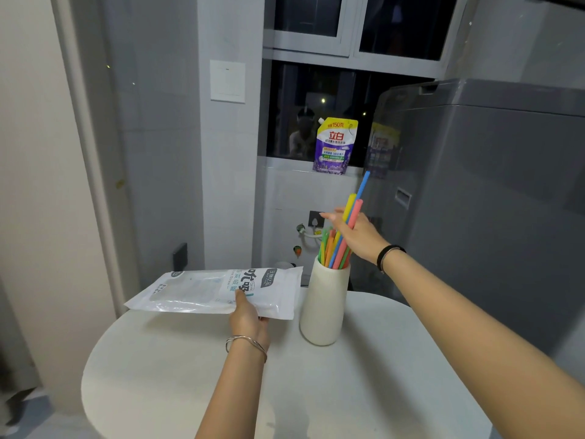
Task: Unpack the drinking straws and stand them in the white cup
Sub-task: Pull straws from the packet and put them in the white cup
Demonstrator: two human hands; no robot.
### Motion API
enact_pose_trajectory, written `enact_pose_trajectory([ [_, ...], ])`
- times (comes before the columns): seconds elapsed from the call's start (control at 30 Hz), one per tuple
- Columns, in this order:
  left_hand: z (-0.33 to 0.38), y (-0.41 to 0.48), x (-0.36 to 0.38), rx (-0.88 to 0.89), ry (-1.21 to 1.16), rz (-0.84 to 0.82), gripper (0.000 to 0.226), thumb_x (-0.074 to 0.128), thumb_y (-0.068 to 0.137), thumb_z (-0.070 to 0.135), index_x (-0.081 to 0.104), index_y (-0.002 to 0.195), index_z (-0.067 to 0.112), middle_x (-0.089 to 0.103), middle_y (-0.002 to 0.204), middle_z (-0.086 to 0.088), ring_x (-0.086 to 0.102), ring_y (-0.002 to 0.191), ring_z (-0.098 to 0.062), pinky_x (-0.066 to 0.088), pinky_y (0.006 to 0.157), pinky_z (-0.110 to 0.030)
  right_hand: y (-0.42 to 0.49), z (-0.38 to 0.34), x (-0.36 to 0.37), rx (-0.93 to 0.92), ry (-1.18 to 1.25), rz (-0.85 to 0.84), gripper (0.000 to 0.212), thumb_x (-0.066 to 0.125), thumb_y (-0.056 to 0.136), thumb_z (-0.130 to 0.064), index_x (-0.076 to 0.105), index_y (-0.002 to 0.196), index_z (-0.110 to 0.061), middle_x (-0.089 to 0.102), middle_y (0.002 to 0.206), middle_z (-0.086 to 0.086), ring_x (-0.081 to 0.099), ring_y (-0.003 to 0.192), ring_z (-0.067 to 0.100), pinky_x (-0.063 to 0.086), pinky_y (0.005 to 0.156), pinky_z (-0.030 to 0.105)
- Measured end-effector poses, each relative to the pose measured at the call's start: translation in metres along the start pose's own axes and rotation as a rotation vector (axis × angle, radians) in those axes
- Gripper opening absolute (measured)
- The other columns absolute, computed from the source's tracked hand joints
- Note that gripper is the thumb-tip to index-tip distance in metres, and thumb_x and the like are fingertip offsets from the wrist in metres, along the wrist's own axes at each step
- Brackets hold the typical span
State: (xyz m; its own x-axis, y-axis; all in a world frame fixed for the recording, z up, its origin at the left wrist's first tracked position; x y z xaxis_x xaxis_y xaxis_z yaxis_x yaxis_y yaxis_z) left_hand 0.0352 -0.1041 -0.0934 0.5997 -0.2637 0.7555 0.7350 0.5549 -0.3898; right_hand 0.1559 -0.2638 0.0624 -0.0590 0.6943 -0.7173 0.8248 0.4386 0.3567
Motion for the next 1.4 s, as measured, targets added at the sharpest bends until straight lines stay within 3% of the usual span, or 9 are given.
enact_pose_trajectory([
  [0.1,0.000,-0.001,0.000,-0.001,-0.009,0.006,0.040,0.043,0.102,0.024,0.045,0.140,0.012,0.056,0.115,-0.003,0.057,0.076,-0.011,0.046,0.089,-0.035,-0.002,0.005,0.003,0.031,-0.106,-0.079,0.047,0.049,0.093,-0.040,0.044,0.137,-0.026,0.044,0.144,0.005,0.042,0.131,0.027,0.035,0.109,0.052],
  [0.27,0.001,0.001,0.000,-0.012,-0.017,-0.005,0.039,0.044,0.102,0.025,0.046,0.139,0.013,0.061,0.092,0.004,0.058,0.076,-0.011,0.051,0.074,-0.033,-0.003,-0.010,-0.025,-0.077,0.265,0.310,0.056,0.062,0.087,-0.023,0.035,0.137,-0.025,0.054,0.129,0.003,0.053,0.114,0.017,0.050,0.096,0.043],
  [0.43,0.000,0.000,-0.001,-0.016,-0.012,0.004,0.040,0.045,0.102,0.025,0.046,0.140,0.013,0.059,0.087,0.005,0.058,0.075,-0.011,0.050,0.069,-0.031,0.003,-0.025,-0.021,-0.195,0.147,0.278,0.083,0.064,0.086,-0.025,0.008,0.143,-0.047,0.044,0.142,0.000,0.051,0.115,0.011,0.045,0.090,0.032],
  [0.63,0.000,-0.001,0.000,-0.013,0.002,0.005,0.040,0.044,0.102,0.025,0.046,0.140,0.012,0.059,0.087,0.005,0.058,0.075,-0.011,0.050,0.081,-0.036,-0.011,-0.010,0.005,-0.168,-0.325,0.036,0.035,0.035,0.098,-0.031,0.063,0.111,-0.013,0.064,0.116,0.008,0.060,0.107,0.026,0.049,0.093,0.040],
  [0.7,0.001,-0.001,-0.001,-0.014,0.000,0.007,0.040,0.044,0.102,0.025,0.046,0.139,0.012,0.059,0.087,0.005,0.058,0.075,-0.011,0.047,0.087,-0.036,-0.016,-0.004,0.007,-0.128,-0.364,0.009,0.032,0.041,0.096,-0.027,0.054,0.122,-0.014,0.063,0.117,0.010,0.061,0.102,0.028,0.052,0.088,0.045],
  [0.87,0.001,-0.001,-0.001,-0.010,-0.003,0.013,0.040,0.045,0.101,0.025,0.046,0.139,0.012,0.060,0.088,0.005,0.058,0.075,-0.011,0.048,0.089,-0.036,-0.023,-0.021,-0.002,-0.280,-0.183,0.170,0.092,0.062,0.080,-0.021,0.000,0.147,-0.040,0.023,0.156,-0.003,0.042,0.131,0.023,0.036,0.103,0.039],
  [1.0,0.000,-0.003,-0.002,-0.006,0.000,0.016,0.041,0.045,0.101,0.026,0.045,0.140,0.012,0.059,0.110,-0.002,0.058,0.076,-0.010,0.046,0.089,-0.034,-0.026,-0.023,0.008,-0.337,-0.395,0.124,0.072,0.054,0.088,-0.040,0.015,0.148,-0.030,0.016,0.159,-0.005,0.022,0.143,0.019,0.008,0.113,0.035],
  [1.17,0.001,-0.007,-0.002,-0.010,0.001,0.005,0.040,0.045,0.102,0.025,0.046,0.140,0.012,0.058,0.112,-0.003,0.059,0.076,-0.011,0.046,0.089,-0.034,-0.036,0.007,0.021,-0.132,-0.417,0.007,0.057,0.049,0.089,-0.051,0.039,0.141,-0.028,0.021,0.157,-0.001,0.016,0.145,0.021,0.006,0.118,0.042],
  [1.4,0.003,-0.008,-0.002,-0.034,0.026,-0.019,0.038,0.047,0.100,0.027,0.048,0.136,0.015,0.060,0.088,0.005,0.059,0.076,-0.011,0.050,0.066,-0.031,-0.031,0.006,0.009,-0.023,-0.334,0.048,0.075,0.046,0.089,-0.054,0.012,0.149,-0.027,0.009,0.160,0.001,0.011,0.146,0.024,0.011,0.118,0.050],
])
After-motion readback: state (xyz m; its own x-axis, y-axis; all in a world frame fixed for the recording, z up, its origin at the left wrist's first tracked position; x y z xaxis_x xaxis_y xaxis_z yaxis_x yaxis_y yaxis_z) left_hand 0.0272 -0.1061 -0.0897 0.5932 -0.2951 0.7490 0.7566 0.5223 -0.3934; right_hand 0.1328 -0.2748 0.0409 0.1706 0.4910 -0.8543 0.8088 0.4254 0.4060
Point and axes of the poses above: each hand's wrist, its own y-axis towards the middle knuckle, its own x-axis out of the palm, z = x × y, the point moved 5 cm from there along y, towards the middle knuckle
